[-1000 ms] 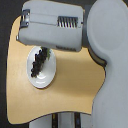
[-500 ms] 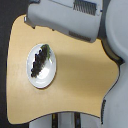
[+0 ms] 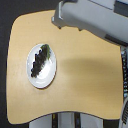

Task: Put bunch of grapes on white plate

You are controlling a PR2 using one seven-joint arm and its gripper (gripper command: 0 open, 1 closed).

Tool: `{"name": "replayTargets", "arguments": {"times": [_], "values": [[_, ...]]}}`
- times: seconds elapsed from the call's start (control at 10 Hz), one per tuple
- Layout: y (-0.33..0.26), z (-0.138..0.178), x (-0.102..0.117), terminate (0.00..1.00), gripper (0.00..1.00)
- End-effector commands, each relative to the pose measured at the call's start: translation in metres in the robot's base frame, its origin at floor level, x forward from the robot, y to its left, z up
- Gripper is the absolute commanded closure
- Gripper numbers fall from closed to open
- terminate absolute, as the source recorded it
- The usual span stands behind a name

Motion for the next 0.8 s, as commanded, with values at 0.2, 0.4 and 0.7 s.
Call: {"name": "replayTargets", "arguments": {"times": [0.2,0.4,0.7], "values": [[-0.181,0.002,-0.018,0.00,0.00],[-0.204,-0.010,-0.022,0.00,0.00],[-0.222,-0.031,-0.029,1.00,0.00]]}}
